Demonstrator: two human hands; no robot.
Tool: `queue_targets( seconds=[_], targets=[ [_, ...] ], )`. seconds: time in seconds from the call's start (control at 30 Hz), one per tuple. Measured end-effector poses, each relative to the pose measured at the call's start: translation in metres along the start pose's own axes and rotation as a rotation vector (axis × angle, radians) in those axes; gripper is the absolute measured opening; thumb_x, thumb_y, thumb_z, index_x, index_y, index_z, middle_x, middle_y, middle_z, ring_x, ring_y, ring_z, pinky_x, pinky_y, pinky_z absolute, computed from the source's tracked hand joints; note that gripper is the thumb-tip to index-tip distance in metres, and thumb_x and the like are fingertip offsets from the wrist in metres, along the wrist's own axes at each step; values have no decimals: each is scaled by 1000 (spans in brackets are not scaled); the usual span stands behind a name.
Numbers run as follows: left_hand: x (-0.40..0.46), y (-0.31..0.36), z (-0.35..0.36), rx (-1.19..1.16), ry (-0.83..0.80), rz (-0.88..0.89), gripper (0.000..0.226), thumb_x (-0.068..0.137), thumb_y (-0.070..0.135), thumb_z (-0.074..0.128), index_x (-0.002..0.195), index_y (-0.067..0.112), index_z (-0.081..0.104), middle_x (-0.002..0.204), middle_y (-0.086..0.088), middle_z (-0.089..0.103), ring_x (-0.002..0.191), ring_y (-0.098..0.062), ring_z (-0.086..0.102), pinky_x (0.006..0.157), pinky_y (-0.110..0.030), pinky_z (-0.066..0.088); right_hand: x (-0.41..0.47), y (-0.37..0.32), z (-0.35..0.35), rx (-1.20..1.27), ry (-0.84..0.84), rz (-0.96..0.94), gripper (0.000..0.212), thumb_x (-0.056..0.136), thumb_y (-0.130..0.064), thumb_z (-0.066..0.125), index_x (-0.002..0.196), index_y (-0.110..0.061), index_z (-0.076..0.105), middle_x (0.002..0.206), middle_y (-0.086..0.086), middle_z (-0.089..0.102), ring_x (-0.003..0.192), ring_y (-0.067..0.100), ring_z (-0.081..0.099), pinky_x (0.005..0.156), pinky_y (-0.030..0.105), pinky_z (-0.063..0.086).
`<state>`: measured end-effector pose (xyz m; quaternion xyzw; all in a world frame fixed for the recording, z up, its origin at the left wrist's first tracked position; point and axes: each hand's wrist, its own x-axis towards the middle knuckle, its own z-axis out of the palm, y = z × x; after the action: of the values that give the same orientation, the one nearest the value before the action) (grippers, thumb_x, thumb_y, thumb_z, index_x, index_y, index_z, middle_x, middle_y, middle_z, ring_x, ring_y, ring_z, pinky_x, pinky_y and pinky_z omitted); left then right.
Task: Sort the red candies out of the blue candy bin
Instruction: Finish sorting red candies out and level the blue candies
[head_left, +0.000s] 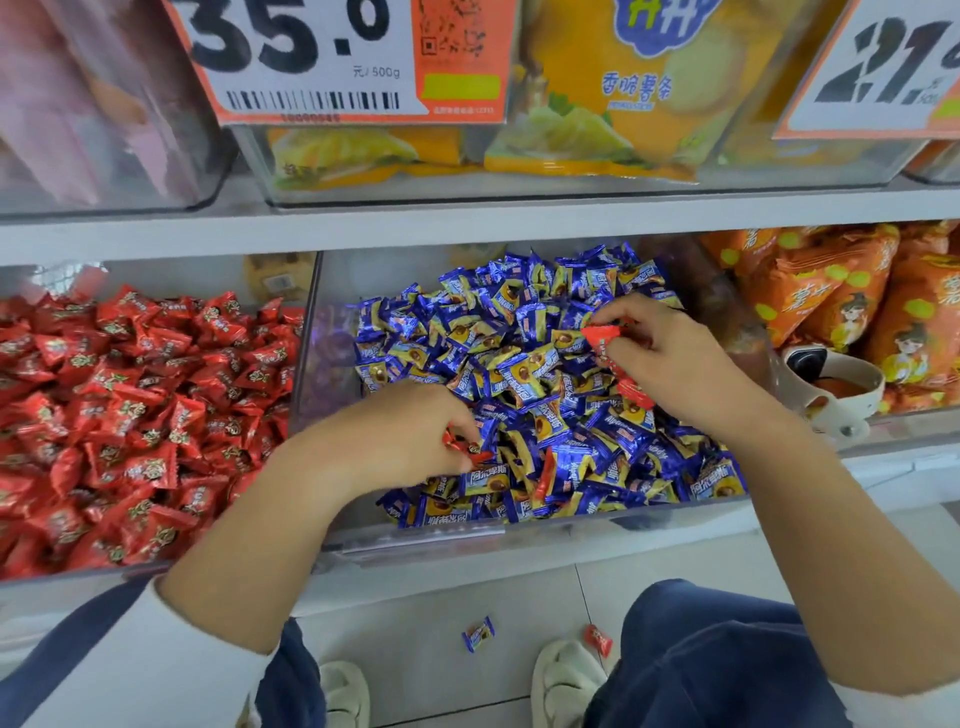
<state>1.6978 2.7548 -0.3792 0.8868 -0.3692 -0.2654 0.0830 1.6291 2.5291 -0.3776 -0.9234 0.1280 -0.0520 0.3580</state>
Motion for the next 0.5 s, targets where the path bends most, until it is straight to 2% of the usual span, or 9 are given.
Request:
queue_targets(
  seconds=[0.1,0.2,0.3,0.37,0.43,0.5],
  targets=[
    [11,-1,21,43,-22,-25,43,85,36,66,126,28,54,118,0,54,103,-17,51,84,-27,40,-3,-3,6,-75,-9,-5,10,93,-26,51,98,-31,57,73,2,64,60,21,55,57,33,44],
    [13,2,28,63,56,-36,23,89,32,63,107,21,58,105,-1,52,95,-19,50,75,-29,39,-3,-4,10,-211,-4,30,12,93,-25,47,95,-25,59,68,0,59,59,18,53,54,27,39],
    [13,5,27,128,155,-16,13,95,23,54,98,12,57,96,-7,60,88,-22,55,74,-37,47,-3,-3,15,-366,52,34,19,93,-24,46,97,-13,62,74,10,62,68,29,57,58,31,40],
    [11,5,25,127,148,-24,18,94,26,55,107,14,53,98,-7,60,89,-22,55,76,-39,48,-2,0,17,-405,93,29,20,93,-24,45,97,-12,62,74,13,63,69,32,56,57,33,41],
    [10,4,26,136,75,-51,30,90,29,61,115,16,49,102,-6,58,89,-22,53,76,-37,47,-2,2,18,-450,100,5,20,94,-25,43,98,-14,60,73,12,62,67,31,54,56,33,40],
    [8,4,28,182,36,-69,35,89,24,63,118,16,46,99,-5,55,86,-22,51,71,-36,45,-4,4,20,-519,68,-67,23,98,-29,40,102,-16,57,76,9,61,68,29,55,55,32,40]
  ],
)
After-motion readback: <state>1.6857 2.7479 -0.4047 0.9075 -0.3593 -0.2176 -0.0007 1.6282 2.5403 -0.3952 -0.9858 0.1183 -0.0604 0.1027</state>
